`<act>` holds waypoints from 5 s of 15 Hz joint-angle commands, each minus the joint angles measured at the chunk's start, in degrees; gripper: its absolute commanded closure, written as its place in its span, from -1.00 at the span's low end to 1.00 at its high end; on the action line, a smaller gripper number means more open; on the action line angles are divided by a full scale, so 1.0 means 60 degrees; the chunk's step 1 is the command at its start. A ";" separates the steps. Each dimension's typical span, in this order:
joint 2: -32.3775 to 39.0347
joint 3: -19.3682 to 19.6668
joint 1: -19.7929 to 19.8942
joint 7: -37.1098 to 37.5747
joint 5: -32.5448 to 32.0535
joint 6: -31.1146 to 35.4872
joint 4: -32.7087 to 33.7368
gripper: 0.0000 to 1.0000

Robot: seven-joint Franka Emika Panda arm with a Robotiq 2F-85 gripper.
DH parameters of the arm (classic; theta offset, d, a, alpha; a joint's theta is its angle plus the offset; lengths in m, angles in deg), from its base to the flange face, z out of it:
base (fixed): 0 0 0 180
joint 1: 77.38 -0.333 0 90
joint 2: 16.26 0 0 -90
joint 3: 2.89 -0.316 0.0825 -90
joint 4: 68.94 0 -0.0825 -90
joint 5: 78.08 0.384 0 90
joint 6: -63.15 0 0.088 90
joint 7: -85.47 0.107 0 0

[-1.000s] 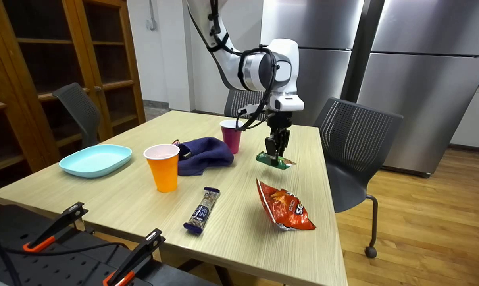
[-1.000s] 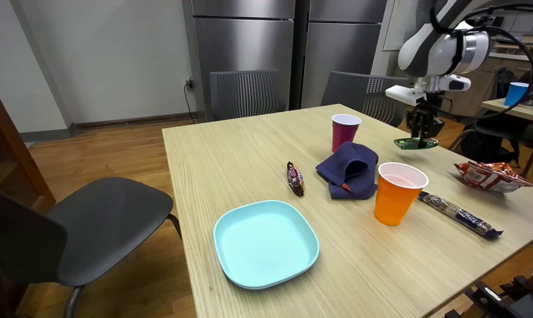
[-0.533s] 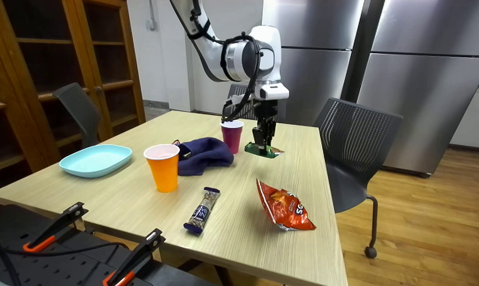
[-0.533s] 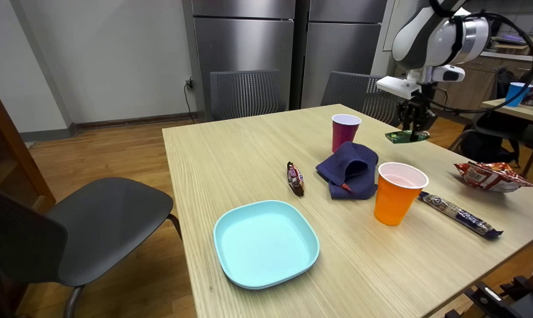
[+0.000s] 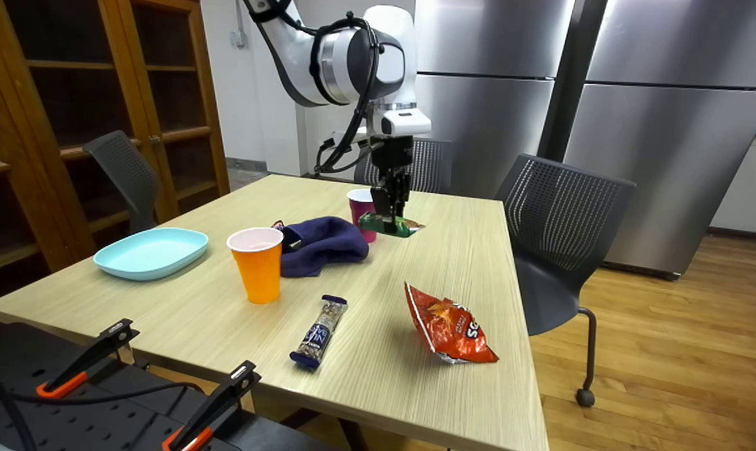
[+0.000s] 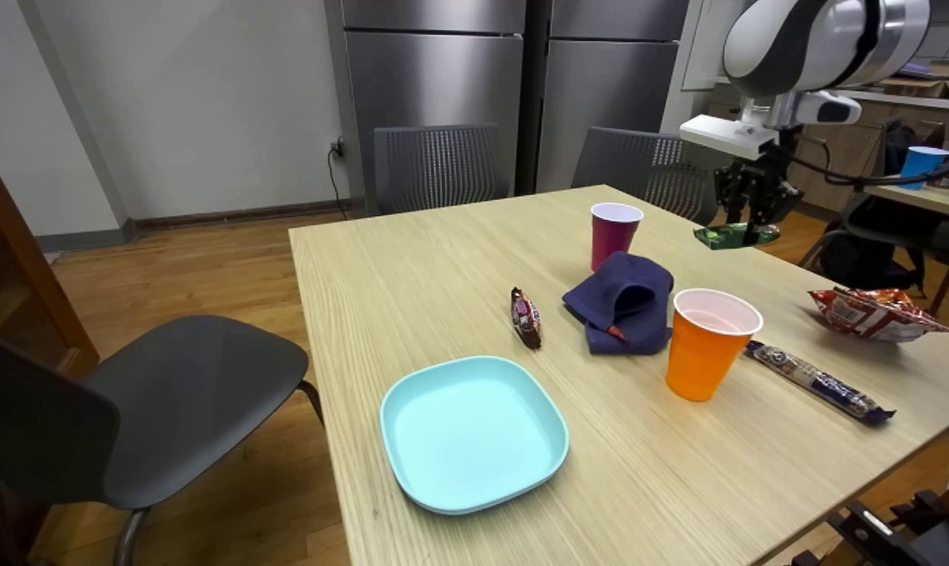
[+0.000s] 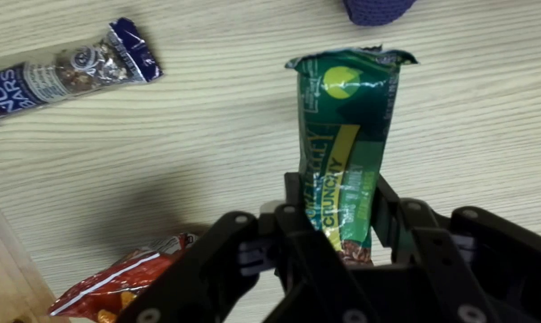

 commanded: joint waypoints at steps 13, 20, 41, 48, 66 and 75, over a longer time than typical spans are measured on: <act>-0.1422 -0.1230 -0.0918 0.0321 -0.1500 0.0253 -0.1210 0.73; -0.1019 -0.1543 -0.1547 0.0502 -0.2331 0.0448 -0.1111 0.73; 0.0714 -0.1836 -0.4214 0.2571 -0.4162 0.0162 -0.0139 0.73; 0.0578 -0.1869 -0.4805 0.2682 -0.4802 0.0209 -0.0463 0.73; 0.0229 -0.2368 -0.5653 0.2735 -0.5856 0.0137 -0.0933 0.73; 0.0329 -0.2569 -0.6376 0.2868 -0.6932 0.0271 -0.1231 0.73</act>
